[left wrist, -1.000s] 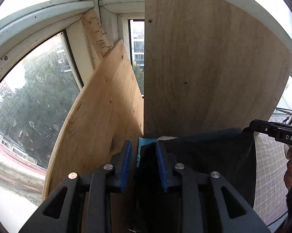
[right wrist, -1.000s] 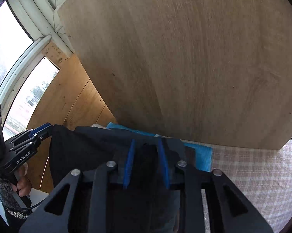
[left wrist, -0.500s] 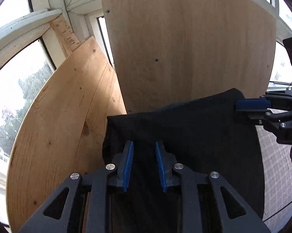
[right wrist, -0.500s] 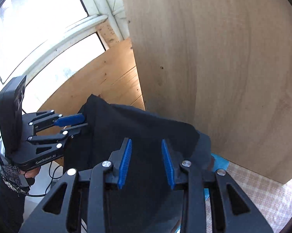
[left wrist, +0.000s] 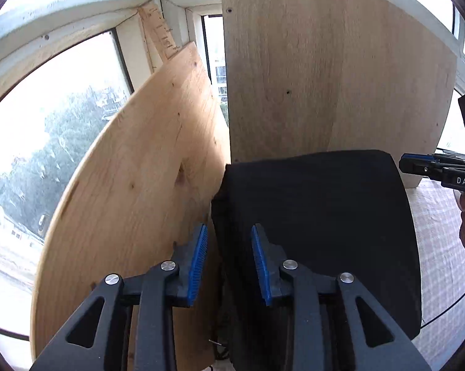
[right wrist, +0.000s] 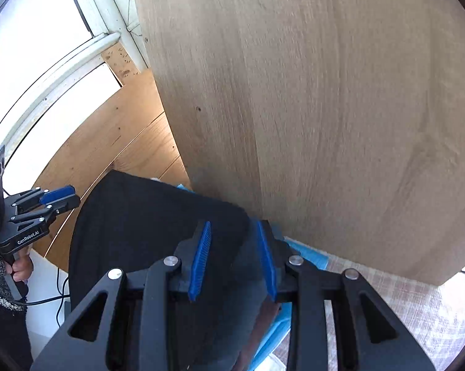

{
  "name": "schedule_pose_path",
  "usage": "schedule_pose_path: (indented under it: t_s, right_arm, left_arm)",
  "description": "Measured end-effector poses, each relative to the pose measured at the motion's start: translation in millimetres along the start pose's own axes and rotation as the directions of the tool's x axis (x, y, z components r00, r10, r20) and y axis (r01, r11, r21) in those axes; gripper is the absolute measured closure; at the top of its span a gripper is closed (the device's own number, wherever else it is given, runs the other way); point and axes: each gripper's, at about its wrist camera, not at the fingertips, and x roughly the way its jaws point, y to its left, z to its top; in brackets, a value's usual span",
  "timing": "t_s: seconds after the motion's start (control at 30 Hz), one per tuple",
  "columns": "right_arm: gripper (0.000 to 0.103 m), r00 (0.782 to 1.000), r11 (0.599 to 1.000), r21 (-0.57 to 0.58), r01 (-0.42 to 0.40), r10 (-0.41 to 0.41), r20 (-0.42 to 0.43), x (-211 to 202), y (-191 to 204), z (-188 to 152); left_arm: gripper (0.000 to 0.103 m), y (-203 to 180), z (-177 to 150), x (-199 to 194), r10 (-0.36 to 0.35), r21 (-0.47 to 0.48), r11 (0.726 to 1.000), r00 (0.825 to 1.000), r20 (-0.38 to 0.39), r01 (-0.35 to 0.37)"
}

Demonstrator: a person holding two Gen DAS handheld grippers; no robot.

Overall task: Fold clothes
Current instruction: 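Lower the folded garment onto the clothes stack and open both grippers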

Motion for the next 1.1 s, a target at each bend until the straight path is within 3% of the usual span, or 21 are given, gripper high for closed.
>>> schedule_pose_path:
  t_s: [0.07,0.13,0.17,0.2,0.23,0.47,0.53,0.6,0.67,0.73,0.83,0.93,1.03,1.1]
  right_arm:
    - [0.071,1.000,1.000,0.014,-0.019,0.020,-0.021,-2.7,-3.1,-11.6]
    - [0.069,0.999,1.000,0.019,-0.015,0.015,-0.037,-1.8,-2.9,-19.1]
    - [0.069,0.999,1.000,0.020,-0.019,0.020,-0.039,-1.3,-1.7,-22.4]
    - [0.069,0.998,0.999,0.023,-0.028,0.029,-0.048,0.4,-0.2,-24.5]
    - [0.069,0.998,0.999,0.024,-0.035,0.036,-0.057,2.3,1.9,-26.6]
    - [0.069,0.999,1.000,-0.021,-0.006,0.005,-0.049,-2.4,11.7,-30.8]
    - [0.069,0.998,0.999,-0.041,0.030,-0.032,-0.058,3.9,15.4,-28.1]
    - [0.069,0.997,0.997,-0.049,0.059,-0.061,-0.050,1.6,15.9,-26.6]
    - [0.069,0.999,0.997,-0.060,0.050,-0.050,-0.009,-9.0,19.5,-26.1]
    - [0.069,0.999,0.996,-0.086,0.025,-0.022,0.036,-20.9,26.0,-26.3]
    - [0.069,1.000,0.990,-0.138,0.003,0.000,0.023,-15.5,37.6,-26.8]
    - [0.069,1.000,0.983,-0.181,0.001,-0.005,-0.021,6.7,47.8,-27.1]
    - [0.069,0.996,0.976,-0.210,0.052,-0.066,-0.061,39.3,48.6,-25.3]
    - [0.069,0.995,0.981,-0.185,0.058,-0.071,-0.064,45.2,42.0,-19.9]
  left_arm:
    - [0.073,1.4,-0.5,8.7,-0.009,-0.011,1.000,1.000,-0.025,0.009]
    - [0.075,2.5,-0.4,17.2,-0.071,-0.046,0.997,0.996,-0.045,0.069]
    - [0.079,-2.3,-0.1,19.7,-0.113,-0.057,0.992,0.992,-0.053,0.110]
    - [0.096,-2.7,-0.4,22.3,-0.130,-0.066,0.990,0.990,-0.057,0.126]
    - [0.099,-3.0,-0.8,25.0,-0.146,-0.076,0.987,0.988,-0.060,0.141]
    - [0.100,-13.8,3.4,7.0,0.010,-0.023,1.000,1.000,-0.011,-0.010]
    - [0.096,-9.3,2.6,21.0,0.029,-0.043,0.999,0.997,-0.074,-0.032]
    - [0.096,-6.6,-1.0,22.8,0.135,-0.025,0.990,0.987,-0.083,-0.137]
    - [0.094,3.7,-5.1,9.5,0.157,-0.054,0.986,0.986,-0.049,-0.159]
    - [0.095,1.3,-8.9,-13.5,0.150,-0.068,0.986,0.989,0.001,-0.149]
    - [0.095,-16.8,-15.4,-34.5,0.034,-0.008,0.999,0.998,0.049,-0.033]
    - [0.093,-43.5,-32.3,-21.4,-0.045,0.069,0.997,0.999,0.008,0.045]
    - [0.093,-39.7,-38.6,21.6,0.047,0.051,0.998,0.996,-0.070,-0.043]
    - [0.093,-32.4,-37.5,29.2,0.059,0.005,0.998,0.996,-0.070,-0.058]
